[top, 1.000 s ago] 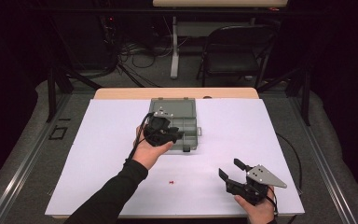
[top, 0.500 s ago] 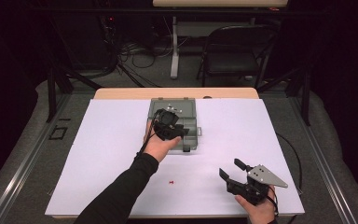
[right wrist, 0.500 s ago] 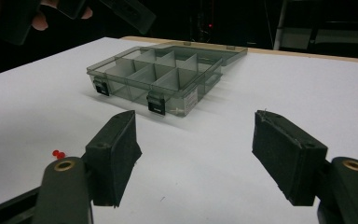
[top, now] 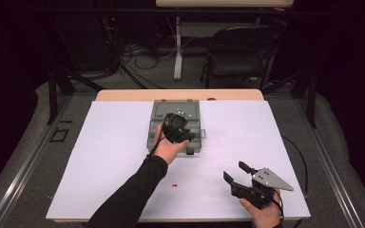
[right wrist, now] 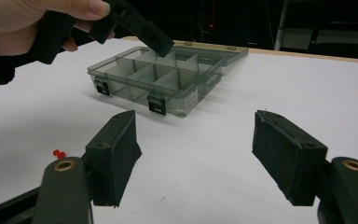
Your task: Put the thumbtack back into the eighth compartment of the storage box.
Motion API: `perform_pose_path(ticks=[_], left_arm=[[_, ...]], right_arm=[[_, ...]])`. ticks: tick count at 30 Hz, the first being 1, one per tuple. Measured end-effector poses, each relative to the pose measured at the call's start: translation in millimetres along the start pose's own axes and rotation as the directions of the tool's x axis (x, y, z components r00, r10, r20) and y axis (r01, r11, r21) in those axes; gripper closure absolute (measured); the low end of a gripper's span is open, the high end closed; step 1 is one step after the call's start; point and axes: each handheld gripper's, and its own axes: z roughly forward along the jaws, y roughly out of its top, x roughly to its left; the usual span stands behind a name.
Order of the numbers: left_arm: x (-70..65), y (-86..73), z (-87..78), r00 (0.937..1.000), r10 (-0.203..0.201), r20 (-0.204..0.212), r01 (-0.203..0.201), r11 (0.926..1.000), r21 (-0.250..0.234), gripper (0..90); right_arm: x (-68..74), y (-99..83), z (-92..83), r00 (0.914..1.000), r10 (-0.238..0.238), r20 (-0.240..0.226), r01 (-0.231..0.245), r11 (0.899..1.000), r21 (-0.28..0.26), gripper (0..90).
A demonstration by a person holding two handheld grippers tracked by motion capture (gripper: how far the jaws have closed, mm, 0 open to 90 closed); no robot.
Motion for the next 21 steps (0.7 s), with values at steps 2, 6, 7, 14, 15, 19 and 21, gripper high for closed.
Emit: perform_pose_path(ticks=[2,6,7,14,15,19,21], left_arm=[[0.0,-0.9,3.2,1.0000,0.001,0.002,-0.001,1.0000,0.007,69.0],[-0.8,-2.4,9.2,1.0000,0.002,0.001,-0.002,0.9998,0.020,69.0],[-1.0,-2.9,10.6,1.0000,0.001,0.000,-0.001,0.9998,0.021,69.0],[-1.6,-5.6,19.7,1.0000,0.005,-0.002,-0.005,0.9992,0.041,69.0],[-1.6,-5.7,20.2,1.0000,0.004,-0.002,-0.004,0.9991,0.042,69.0],[-1.3,-7.1,22.8,1.0000,0.000,0.001,0.000,0.9992,0.040,69.0],[-1.2,-8.1,24.2,1.0000,-0.005,-0.002,0.005,0.9991,0.042,69.0]], right_arm=[[-0.1,-0.1,0.0,1.0000,0.001,-0.001,-0.001,1.000,-0.002,30.2],[-0.3,0.0,-0.1,1.0000,0.002,-0.002,-0.002,1.000,-0.001,30.2],[-0.2,0.0,-0.1,1.0000,0.001,-0.003,-0.001,1.000,0.001,30.2],[-0.2,0.1,-0.1,1.0000,0.001,-0.003,-0.001,1.000,-0.001,30.2],[-0.2,0.1,-0.2,1.0000,0.002,-0.003,-0.002,1.000,-0.002,30.2],[0.0,0.0,-0.1,1.0000,0.002,-0.005,-0.002,1.000,-0.004,30.2],[-0.2,0.0,-0.2,1.0000,0.001,-0.004,-0.001,1.000,-0.001,30.2]])
